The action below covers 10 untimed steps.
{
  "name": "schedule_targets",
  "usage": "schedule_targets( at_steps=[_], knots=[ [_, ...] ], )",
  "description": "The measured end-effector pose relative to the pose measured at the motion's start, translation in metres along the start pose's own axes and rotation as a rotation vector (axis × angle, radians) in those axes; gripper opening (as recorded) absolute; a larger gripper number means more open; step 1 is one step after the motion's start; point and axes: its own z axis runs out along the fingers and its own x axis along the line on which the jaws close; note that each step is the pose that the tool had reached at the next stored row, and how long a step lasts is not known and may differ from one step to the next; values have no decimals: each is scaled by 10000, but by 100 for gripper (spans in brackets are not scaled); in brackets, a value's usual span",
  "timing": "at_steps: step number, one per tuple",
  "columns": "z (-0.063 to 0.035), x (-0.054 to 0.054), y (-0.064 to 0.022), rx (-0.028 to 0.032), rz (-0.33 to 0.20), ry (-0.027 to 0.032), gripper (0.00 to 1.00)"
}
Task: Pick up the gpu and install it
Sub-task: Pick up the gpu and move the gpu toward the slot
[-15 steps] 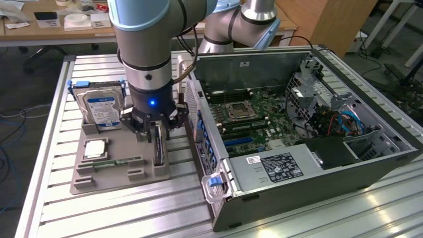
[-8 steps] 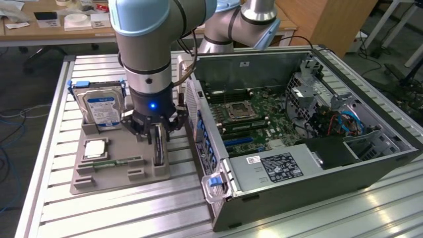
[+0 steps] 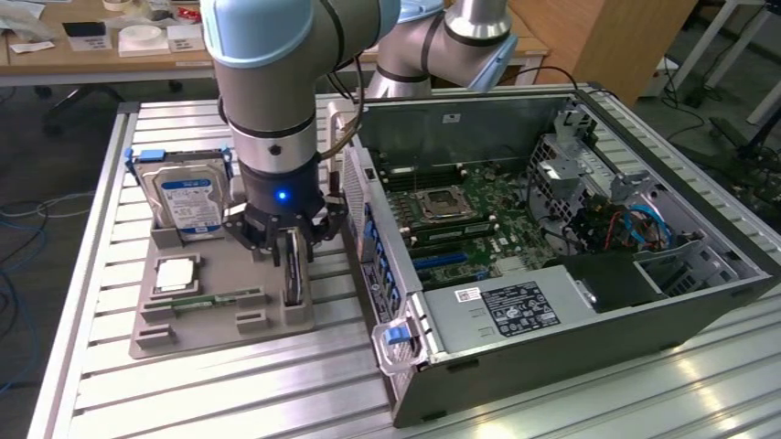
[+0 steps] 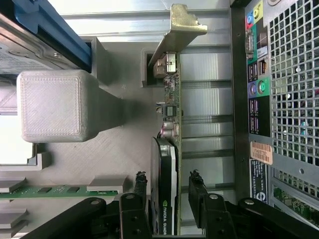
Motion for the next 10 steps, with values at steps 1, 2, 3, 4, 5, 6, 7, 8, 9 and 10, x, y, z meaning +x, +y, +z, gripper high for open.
schedule_targets(
  at_steps=[1, 2, 3, 4, 5, 6, 7, 8, 9, 10],
  knots=[
    [9, 0, 0, -1, 0, -2, 47],
    [15, 0, -1, 1, 0, 1, 47],
    [20, 1, -1, 2, 0, 2, 47],
    [26, 1, -1, 1, 0, 1, 47],
    [32, 2, 4, 3, 2, 2, 47],
    [39, 3, 10, 3, 2, 2, 47],
    [43, 3, 15, 2, 1, 2, 47],
    [48, 3, 18, 2, -1, 1, 47],
    [49, 2, 19, 2, -1, 1, 47],
    [49, 2, 19, 2, -2, 2, 47]
  ],
)
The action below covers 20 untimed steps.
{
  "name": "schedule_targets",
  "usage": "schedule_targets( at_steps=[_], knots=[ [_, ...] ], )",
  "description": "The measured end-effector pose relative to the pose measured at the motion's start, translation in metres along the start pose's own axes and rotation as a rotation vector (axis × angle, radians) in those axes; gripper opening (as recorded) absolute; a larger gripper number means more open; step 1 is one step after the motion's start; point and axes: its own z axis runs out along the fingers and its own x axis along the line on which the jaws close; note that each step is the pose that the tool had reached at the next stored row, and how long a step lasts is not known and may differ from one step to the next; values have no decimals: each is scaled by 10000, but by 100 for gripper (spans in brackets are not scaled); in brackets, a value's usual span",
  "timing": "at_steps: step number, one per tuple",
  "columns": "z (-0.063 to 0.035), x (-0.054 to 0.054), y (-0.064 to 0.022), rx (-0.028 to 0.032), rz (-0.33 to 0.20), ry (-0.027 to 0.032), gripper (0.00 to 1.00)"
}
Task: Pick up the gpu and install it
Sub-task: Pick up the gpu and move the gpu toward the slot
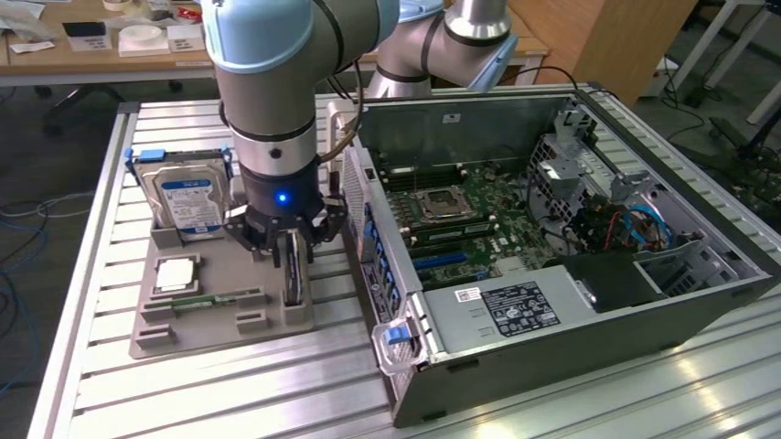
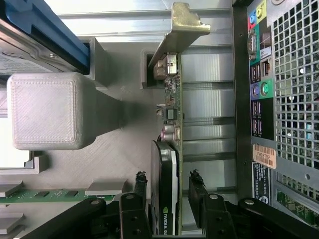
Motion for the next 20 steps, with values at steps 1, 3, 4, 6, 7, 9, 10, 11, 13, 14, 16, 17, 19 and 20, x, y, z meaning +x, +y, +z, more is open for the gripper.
schedule_targets(
  at_steps=[1, 3, 4, 6, 7, 9, 10, 11, 13, 14, 16, 17, 19, 20],
  knots=[
    [0, 0, 0, 1, 0, 0, 47],
    [0, 1, 1, 0, 2, 0, 47],
    [0, 1, 1, 1, 2, 0, 47],
    [0, 1, 4, -1, 3, 0, 47],
    [1, 1, 8, -1, 4, -1, 47],
    [1, 1, 9, -1, 2, -1, 47],
    [1, 1, 9, -1, 2, -1, 47],
    [1, 1, 9, 0, 1, 0, 47],
    [1, 1, 9, 0, 2, 0, 47],
    [0, 1, 9, 0, 2, 0, 47],
    [1, 1, 9, 0, 1, 0, 47],
    [1, 1, 9, 0, 2, 0, 46],
    [0, 1, 9, 0, 1, 0, 39],
    [1, 1, 9, 0, 1, 0, 39]
  ],
)
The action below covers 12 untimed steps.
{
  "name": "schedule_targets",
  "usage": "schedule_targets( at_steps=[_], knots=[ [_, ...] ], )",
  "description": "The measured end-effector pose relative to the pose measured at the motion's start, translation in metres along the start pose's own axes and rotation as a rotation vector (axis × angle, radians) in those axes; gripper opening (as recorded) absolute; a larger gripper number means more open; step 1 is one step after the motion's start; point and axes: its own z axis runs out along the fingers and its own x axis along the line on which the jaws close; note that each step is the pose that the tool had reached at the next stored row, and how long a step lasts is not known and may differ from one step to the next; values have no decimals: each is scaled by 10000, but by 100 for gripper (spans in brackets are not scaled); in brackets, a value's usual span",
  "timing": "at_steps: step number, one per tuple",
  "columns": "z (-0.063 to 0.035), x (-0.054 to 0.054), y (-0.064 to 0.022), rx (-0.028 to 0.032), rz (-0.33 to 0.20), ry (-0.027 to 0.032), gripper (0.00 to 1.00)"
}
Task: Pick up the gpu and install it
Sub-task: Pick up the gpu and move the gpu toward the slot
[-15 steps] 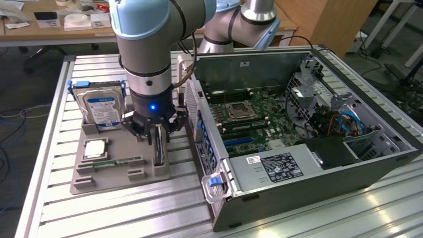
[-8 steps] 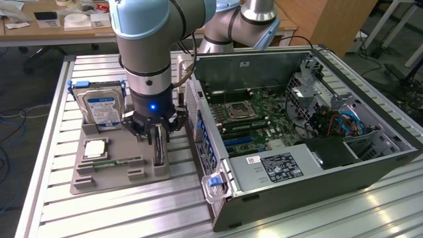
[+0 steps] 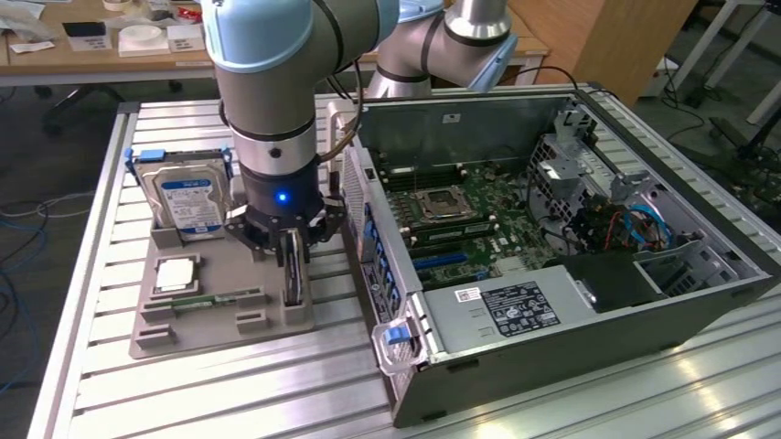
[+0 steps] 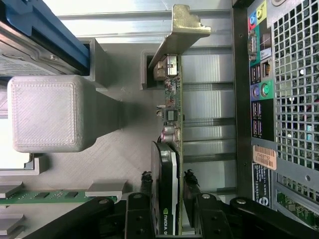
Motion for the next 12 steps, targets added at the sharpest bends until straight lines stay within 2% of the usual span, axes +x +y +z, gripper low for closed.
schedule_targets(
  at_steps=[7, 8, 12],
  knots=[
    [0, 0, 0, 0, 0, 1, 38],
    [0, 0, 0, 0, 0, 1, 31],
    [0, 0, 0, 1, 0, 0, 31]
  ],
)
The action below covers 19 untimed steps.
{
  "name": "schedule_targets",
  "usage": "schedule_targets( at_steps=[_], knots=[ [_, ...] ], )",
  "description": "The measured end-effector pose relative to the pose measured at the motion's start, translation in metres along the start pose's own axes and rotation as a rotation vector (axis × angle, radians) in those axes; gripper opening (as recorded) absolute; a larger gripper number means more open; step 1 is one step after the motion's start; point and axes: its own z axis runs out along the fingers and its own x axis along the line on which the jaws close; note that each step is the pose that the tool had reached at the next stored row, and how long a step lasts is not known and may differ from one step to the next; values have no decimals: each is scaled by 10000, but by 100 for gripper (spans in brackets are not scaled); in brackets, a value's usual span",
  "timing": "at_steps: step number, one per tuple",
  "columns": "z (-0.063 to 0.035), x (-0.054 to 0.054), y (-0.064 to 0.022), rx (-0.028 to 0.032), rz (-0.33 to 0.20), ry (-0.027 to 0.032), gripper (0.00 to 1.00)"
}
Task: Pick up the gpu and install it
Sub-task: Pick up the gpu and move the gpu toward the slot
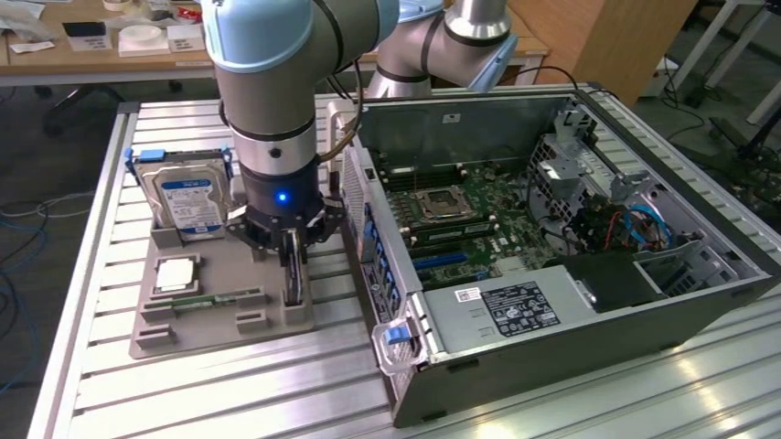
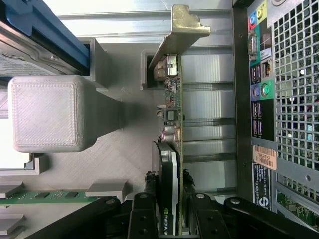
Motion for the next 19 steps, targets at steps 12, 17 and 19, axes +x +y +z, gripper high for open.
schedule_targets(
  at_steps=[12, 17, 19],
  knots=[
    [0, 0, 0, 0, 0, 0, 27],
    [0, 4, 0, 0, 0, -1, 27],
    [0, 16, -1, 0, 0, -1, 27]
  ],
)
